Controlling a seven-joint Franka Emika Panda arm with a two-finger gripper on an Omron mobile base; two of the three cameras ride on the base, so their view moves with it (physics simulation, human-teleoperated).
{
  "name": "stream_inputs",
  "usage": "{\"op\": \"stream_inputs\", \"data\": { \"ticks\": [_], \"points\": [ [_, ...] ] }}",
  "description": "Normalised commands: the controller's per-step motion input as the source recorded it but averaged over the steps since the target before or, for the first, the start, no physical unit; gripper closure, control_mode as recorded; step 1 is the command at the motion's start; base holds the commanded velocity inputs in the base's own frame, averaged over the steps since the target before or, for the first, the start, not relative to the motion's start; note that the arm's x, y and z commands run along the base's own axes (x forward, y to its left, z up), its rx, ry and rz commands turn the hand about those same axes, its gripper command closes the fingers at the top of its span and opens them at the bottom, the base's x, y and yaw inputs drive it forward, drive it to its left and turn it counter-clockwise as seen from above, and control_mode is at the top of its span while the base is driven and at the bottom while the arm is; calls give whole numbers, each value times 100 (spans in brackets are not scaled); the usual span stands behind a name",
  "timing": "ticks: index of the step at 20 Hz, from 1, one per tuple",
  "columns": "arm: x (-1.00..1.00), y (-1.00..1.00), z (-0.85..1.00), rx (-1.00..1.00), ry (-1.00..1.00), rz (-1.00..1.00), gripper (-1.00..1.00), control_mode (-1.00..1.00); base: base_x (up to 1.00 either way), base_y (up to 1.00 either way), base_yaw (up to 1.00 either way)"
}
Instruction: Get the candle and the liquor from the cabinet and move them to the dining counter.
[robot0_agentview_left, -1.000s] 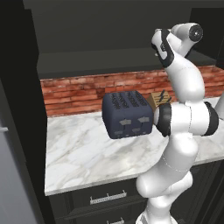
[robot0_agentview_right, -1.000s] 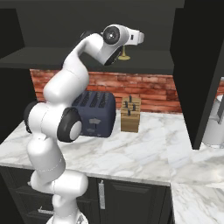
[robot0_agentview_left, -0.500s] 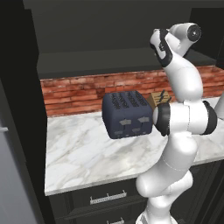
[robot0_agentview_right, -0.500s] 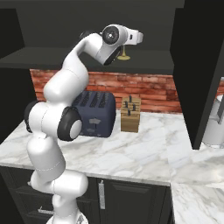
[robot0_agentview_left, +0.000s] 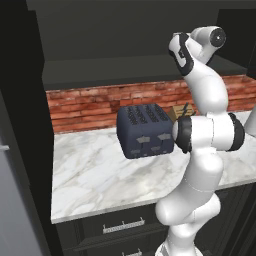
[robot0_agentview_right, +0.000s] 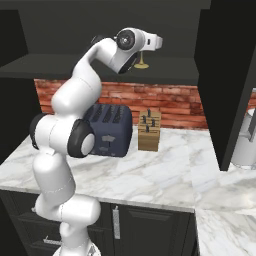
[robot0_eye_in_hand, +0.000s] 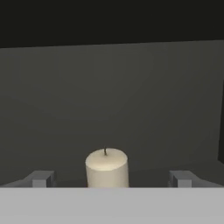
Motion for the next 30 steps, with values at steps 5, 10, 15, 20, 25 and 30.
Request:
{"op": "stream_inputs", "data": {
  "ticks": [5, 10, 15, 20, 25, 30],
  "points": [
    [19, 0, 0, 0, 0, 0, -100, -100, 0, 0, 0],
    [13, 0, 0, 0, 0, 0, -100, -100, 0, 0, 0],
    [0, 0, 0, 0, 0, 0, -100, -100, 0, 0, 0],
    [0, 0, 0, 0, 0, 0, -100, -100, 0, 0, 0],
    [0, 0, 0, 0, 0, 0, -100, -100, 0, 0, 0],
    [0, 0, 0, 0, 0, 0, 100, -100, 0, 0, 0]
  ]
}}
